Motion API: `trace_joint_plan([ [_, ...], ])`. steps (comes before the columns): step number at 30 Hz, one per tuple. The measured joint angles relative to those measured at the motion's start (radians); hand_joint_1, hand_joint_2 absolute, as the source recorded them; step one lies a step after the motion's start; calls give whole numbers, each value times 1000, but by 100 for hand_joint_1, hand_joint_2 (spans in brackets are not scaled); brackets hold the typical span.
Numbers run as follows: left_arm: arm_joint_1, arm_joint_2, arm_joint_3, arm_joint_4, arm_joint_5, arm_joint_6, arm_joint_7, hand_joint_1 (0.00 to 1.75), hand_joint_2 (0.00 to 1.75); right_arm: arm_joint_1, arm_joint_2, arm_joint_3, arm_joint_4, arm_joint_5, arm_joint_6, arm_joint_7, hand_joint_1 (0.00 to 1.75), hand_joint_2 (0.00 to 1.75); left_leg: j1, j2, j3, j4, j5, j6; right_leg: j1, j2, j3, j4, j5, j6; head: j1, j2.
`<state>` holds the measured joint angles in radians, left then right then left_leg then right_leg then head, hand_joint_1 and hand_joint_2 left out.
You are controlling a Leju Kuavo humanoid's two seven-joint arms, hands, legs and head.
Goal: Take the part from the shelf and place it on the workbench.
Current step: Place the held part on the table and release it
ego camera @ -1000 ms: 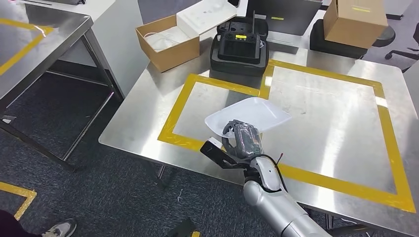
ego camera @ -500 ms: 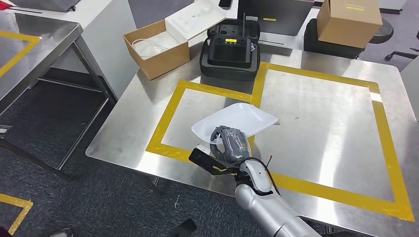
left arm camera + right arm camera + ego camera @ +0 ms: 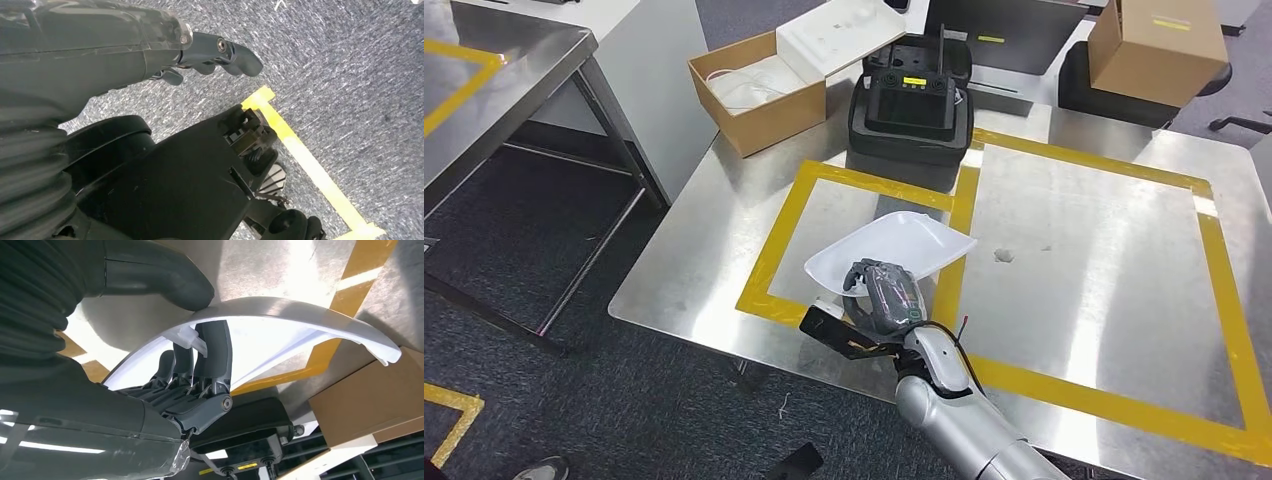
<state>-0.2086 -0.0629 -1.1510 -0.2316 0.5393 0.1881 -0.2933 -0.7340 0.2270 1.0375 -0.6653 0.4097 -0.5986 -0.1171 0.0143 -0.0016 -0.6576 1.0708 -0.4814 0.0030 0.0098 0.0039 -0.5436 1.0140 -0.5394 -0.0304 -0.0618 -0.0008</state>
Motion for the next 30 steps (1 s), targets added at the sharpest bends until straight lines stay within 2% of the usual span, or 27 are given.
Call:
trace_joint_plan([
  [1,0,0,0,0,0,0,0,0,175,0,0,0,0,0,0,0,175,175,0,0,0,0,0,1,0,0,0,-1,0,4,0,0],
  [5,0,0,-1,0,-4,0,-1,0,175,0,0,0,0,-9,8,-13,175,175,-2,-1,0,0,2,3,-4,-1,2,-3,1,33,0,0],
  [7,0,0,-1,0,-11,-1,-4,0,175,3,2,1,-6,-28,35,-47,175,175,-2,-1,1,0,2,4,-5,-1,2,-3,1,39,0,0],
  [11,-1,0,-6,0,-25,-12,-4,0,175,29,27,11,-38,-38,116,-78,0,175,-2,0,4,-2,3,4,-5,-1,3,-3,1,41,0,0],
  [16,-1,0,-7,0,-27,-21,2,0,175,29,53,35,-45,-49,169,-39,0,175,-2,-1,7,-6,3,3,-6,-2,5,-3,0,41,0,0],
  [21,0,0,-7,0,-28,-20,2,0,175,26,56,43,-37,-88,202,-39,0,175,-3,-1,11,-7,3,3,-6,-1,8,-3,-1,41,0,0],
  [26,0,0,-6,0,-29,-20,2,0,175,17,61,50,-28,-154,321,-35,0,175,-3,-1,12,-7,3,3,-6,-1,9,-3,-1,40,0,0],
  [28,0,1,-6,0,-30,-18,2,0,175,14,65,54,-23,-161,319,-26,0,175,-3,-1,12,-7,3,3,-6,-2,9,-3,-1,40,0,0],
  [30,0,1,-6,0,-31,-12,2,0,175,12,68,56,-18,-148,256,-16,0,175,-3,-1,12,-7,3,3,-6,-2,9,-3,-1,40,0,0],
])
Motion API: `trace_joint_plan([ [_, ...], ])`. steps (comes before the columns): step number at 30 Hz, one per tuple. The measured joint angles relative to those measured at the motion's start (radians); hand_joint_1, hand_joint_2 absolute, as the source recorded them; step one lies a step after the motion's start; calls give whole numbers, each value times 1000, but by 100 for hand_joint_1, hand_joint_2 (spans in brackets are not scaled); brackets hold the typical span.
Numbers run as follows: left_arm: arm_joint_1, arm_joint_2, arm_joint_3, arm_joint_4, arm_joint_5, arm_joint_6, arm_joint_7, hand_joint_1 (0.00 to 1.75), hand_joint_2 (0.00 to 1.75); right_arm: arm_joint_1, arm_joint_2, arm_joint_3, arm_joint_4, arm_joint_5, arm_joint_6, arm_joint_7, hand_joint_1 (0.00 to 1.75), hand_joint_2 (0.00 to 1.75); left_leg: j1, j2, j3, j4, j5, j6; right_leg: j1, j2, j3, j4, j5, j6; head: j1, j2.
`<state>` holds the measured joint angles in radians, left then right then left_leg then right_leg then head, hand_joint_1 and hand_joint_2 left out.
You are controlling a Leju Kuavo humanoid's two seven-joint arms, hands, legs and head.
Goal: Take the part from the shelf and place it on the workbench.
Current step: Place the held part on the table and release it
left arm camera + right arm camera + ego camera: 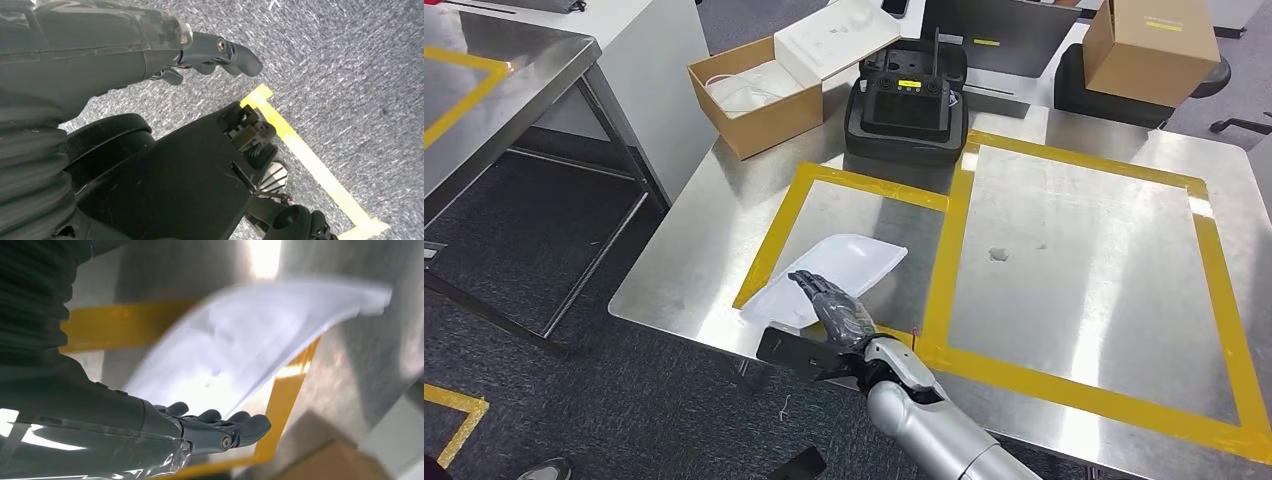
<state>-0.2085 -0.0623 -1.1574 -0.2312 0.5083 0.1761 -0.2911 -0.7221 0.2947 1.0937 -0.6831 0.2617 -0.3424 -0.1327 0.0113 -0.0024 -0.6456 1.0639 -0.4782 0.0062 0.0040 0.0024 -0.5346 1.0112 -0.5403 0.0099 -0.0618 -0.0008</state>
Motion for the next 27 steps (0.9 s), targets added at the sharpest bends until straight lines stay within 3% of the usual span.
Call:
trace_joint_plan([
  [2,1,0,0,0,0,11,0,0,175,0,1,0,5,24,-112,4,0,175,0,0,0,0,0,0,0,0,0,0,0,0,0,0],
  [6,3,0,0,0,0,26,-4,0,0,6,-3,-6,8,55,-279,-27,0,175,0,-1,0,0,0,0,0,0,0,0,0,0,0,0],
  [9,8,1,1,0,3,33,-12,0,0,21,-13,-29,-19,88,-343,-62,0,175,0,-2,0,0,0,0,0,0,0,0,0,0,0,0],
  [17,23,6,7,0,27,46,-34,0,0,71,-68,-122,-231,104,-358,-46,0,175,0,-10,1,0,0,0,0,-4,0,0,0,0,0,0],
  [22,38,12,16,0,58,60,-56,0,0,107,-147,-188,-486,106,-361,46,0,175,0,-19,2,0,0,0,-1,-10,1,-1,-2,-1,0,0],
  [27,52,19,38,2,90,78,-83,0,0,163,-253,-238,-736,189,-361,132,0,175,0,-25,2,0,0,0,-1,-14,3,-2,-4,1,0,0],
])
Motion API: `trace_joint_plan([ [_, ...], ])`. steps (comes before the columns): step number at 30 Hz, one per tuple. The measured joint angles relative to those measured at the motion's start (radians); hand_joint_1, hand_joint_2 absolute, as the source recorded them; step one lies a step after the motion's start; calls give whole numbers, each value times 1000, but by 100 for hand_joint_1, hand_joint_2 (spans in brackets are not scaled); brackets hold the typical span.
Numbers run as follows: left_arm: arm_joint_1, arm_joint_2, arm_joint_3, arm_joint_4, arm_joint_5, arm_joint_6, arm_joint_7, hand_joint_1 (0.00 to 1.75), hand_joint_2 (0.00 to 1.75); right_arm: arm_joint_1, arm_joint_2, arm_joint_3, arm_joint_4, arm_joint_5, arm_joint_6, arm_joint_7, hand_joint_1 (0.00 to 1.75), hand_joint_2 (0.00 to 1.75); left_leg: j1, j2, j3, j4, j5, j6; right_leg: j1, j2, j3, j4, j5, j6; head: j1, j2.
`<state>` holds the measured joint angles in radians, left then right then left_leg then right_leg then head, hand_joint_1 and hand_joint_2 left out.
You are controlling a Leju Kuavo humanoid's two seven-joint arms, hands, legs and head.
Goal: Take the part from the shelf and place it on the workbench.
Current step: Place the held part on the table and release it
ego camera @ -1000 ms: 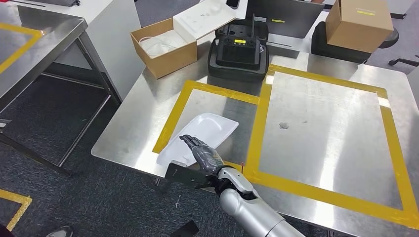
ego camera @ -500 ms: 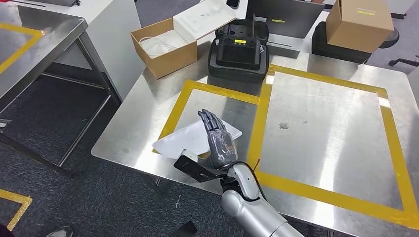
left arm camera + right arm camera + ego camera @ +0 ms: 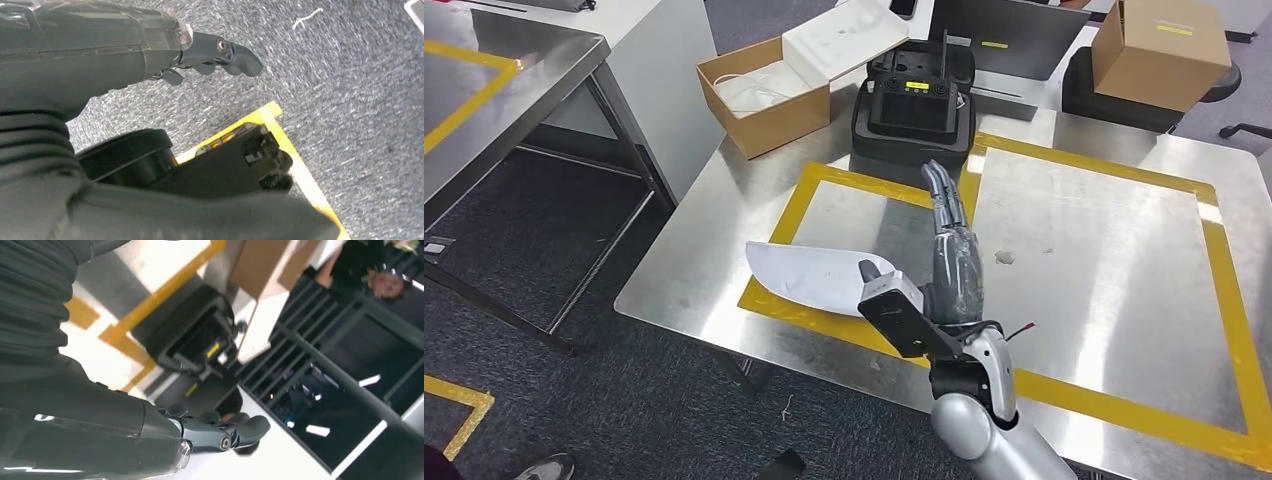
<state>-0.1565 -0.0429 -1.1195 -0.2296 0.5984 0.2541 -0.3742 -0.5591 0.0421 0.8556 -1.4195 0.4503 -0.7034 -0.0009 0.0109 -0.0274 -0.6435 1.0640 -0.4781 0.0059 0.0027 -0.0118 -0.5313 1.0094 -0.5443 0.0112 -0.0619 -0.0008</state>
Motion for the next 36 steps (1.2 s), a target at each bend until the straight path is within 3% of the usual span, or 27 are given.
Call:
trace_joint_plan([
  [8,23,10,39,1,64,34,-46,0,0,152,-162,-109,-329,39,0,37,0,175,-1,-7,1,0,0,0,-1,-5,3,-2,-2,4,0,0],
  [14,49,16,79,4,124,54,-85,0,0,322,-282,-257,-563,20,0,95,0,175,-2,-8,2,-1,-2,1,-2,-6,6,-4,-4,7,0,0],
  [19,58,18,109,5,160,54,-92,0,0,459,-368,-402,-662,-27,0,138,0,175,-2,-7,4,-1,-3,2,-2,-6,8,-5,-5,9,0,0],
  [26,61,21,134,6,181,51,-92,0,0,608,-388,-631,-744,-224,0,12,0,175,-4,1,5,-1,-5,5,-3,-4,10,-6,-4,13,0,0],
  [32,61,23,148,8,183,51,-92,0,0,648,-389,-727,-784,-233,1,8,0,175,-12,14,9,-1,-9,13,-10,2,10,-7,-4,17,-1,0],
  [36,60,24,148,8,183,51,-92,0,0,659,-389,-760,-797,-233,2,8,0,175,-19,19,11,-1,-12,22,-17,5,12,-9,-4,27,-1,0],
])
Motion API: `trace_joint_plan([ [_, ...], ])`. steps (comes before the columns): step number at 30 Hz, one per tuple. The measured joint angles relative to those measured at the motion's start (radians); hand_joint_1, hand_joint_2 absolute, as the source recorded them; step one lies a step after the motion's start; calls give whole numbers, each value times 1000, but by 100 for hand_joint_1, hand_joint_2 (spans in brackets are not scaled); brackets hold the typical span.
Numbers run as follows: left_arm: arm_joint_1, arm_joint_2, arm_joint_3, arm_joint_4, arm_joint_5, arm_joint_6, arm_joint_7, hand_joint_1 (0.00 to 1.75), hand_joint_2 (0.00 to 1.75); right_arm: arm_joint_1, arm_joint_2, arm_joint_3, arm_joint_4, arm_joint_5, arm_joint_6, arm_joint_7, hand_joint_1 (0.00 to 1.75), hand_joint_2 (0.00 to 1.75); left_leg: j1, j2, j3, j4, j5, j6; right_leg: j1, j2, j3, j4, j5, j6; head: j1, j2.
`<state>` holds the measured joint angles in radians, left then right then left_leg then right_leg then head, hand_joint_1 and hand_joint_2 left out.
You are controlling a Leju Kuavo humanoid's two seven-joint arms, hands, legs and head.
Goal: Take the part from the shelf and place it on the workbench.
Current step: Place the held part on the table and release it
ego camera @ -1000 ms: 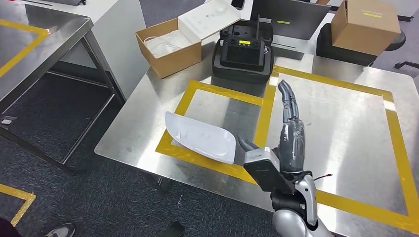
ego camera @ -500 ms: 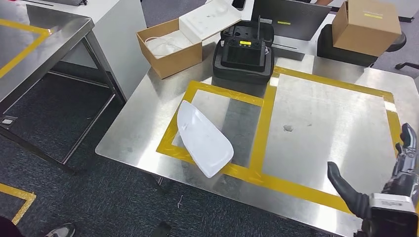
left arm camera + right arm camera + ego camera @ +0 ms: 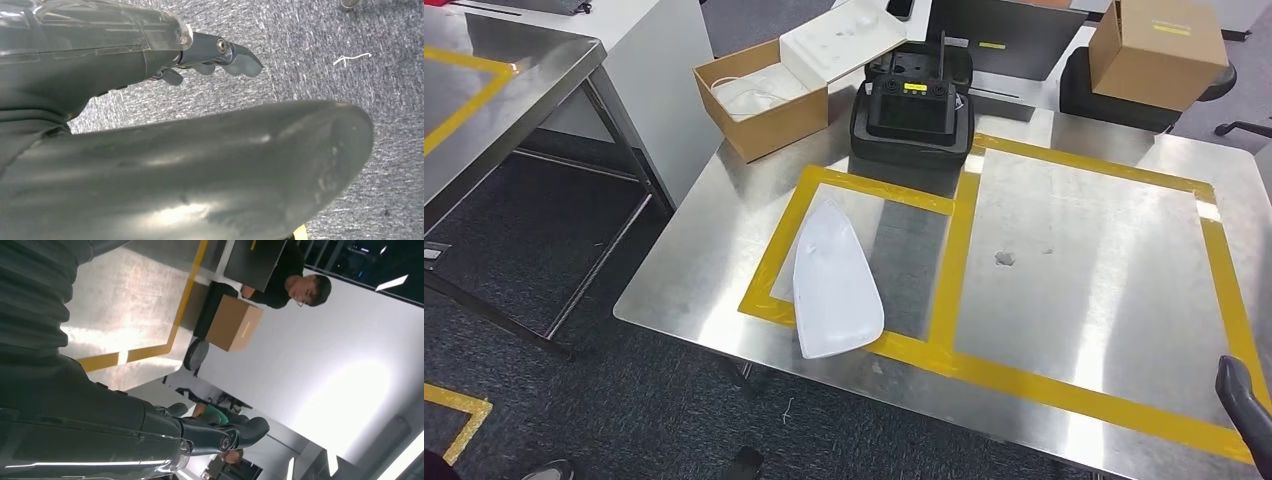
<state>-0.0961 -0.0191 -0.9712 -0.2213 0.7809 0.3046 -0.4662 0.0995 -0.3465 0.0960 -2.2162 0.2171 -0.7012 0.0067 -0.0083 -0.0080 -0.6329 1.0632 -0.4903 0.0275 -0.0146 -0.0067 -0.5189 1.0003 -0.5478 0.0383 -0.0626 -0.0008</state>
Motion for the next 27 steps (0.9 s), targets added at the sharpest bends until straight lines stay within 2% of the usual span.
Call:
trace_joint_plan([
  [2,0,0,0,0,0,1,0,0,0,3,-1,-10,-5,2,1,0,0,175,0,3,3,-5,4,9,-3,2,3,1,-2,7,0,0],
  [4,-1,0,1,0,0,3,0,0,0,3,-5,-13,-9,9,1,1,0,175,4,6,7,-14,11,18,-4,4,-9,36,-31,12,1,0],
  [5,-1,0,1,0,0,5,-1,0,0,2,-8,-12,-9,11,1,2,0,175,5,8,9,-17,13,21,-4,4,-27,82,-62,13,1,0],
  [7,-1,-1,2,1,0,10,-4,0,0,1,-10,-11,-9,6,1,-3,0,175,3,10,8,-18,15,23,-4,5,-83,212,-128,15,1,0],
  [8,-1,-1,3,1,0,12,-6,0,0,0,-9,-10,-8,-1,1,-8,0,175,2,11,7,-18,16,23,-4,5,-103,260,-144,14,1,0],
  [9,-1,-2,4,1,0,13,-7,0,0,0,-7,-10,-8,-7,1,-14,0,175,0,12,7,-18,17,22,-4,5,-109,276,-141,12,1,0],
  [10,-1,-4,4,1,0,13,-7,0,0,-2,-6,-9,-8,-12,1,-18,0,175,-1,11,6,-18,19,21,-3,5,-96,252,-117,8,1,0],
  [12,-2,-9,5,1,0,14,-7,0,0,-10,-5,-8,-8,-21,1,-24,0,175,-3,10,6,-18,24,16,0,5,-30,121,-50,-5,1,0],
  [13,-3,-12,5,1,-1,15,-7,0,0,-14,-6,-7,-8,-27,1,-26,0,175,-4,9,4,-18,27,12,3,5,-1,59,-25,-12,0,0],
  [14,-3,-14,5,1,-2,17,-6,0,0,-17,-6,-6,-8,-32,1,-27,0,175,-3,9,2,-17,31,7,7,6,17,18,-11,-17,0,0],
  [15,-4,-17,5,1,-3,19,-6,0,0,-18,-7,-6,-9,-37,1,-28,0,175,-2,9,0,-18,36,0,12,6,21,2,-7,-22,0,0],
  [17,-4,-18,5,1,-5,25,-4,0,0,-19,-9,-6,-9,-45,1,-29,0,175,1,10,-3,-20,45,-14,14,4,17,-3,7,-30,1,0],
  [18,-4,-17,5,1,-5,29,-3,0,0,-19,-9,-5,-9,-47,1,-30,0,175,2,10,-6,-18,40,-20,13,2,15,-9,17,-35,0,0],
  [19,-5,-17,5,1,-5,34,-2,0,0,-19,-9,-5,-9,-50,2,-30,0,175,3,9,-13,-1,18,-27,10,-1,10,-15,28,-40,-1,0],
  [20,-5,-16,5,1,-4,38,0,0,0,-20,-9,-5,-8,-53,2,-31,0,175,4,9,-25,32,-16,-33,7,-3,3,-20,39,-44,-2,0],
  [22,-6,-14,5,1,-3,46,4,0,0,-19,-9,-4,-8,-57,2,-35,0,175,11,8,-60,149,-108,-45,6,-5,-19,-21,57,-47,-6,0],
  [23,-6,-13,5,2,-2,48,5,0,0,-19,-9,-2,-8,-60,3,-36,0,175,13,8,-70,199,-137,-49,6,-6,-32,-19,65,-46,-6,0],
  [24,-6,-13,5,2,-1,49,5,0,0,-19,-9,-1,-7,-61,3,-36,0,175,16,8,-64,222,-150,-53,6,-7,-45,-17,72,-44,-6,0],
  [25,-6,-12,5,2,-1,50,6,0,0,-19,-9,1,-6,-62,3,-36,0,175,18,8,-39,206,-142,-56,4,-7,-56,-13,79,-41,-6,0],
  [27,-8,-11,5,2,0,50,6,0,0,-20,-10,4,-4,-63,4,-36,0,175,22,9,56,83,-101,-60,0,-7,-75,-3,88,-32,-6,0],
])
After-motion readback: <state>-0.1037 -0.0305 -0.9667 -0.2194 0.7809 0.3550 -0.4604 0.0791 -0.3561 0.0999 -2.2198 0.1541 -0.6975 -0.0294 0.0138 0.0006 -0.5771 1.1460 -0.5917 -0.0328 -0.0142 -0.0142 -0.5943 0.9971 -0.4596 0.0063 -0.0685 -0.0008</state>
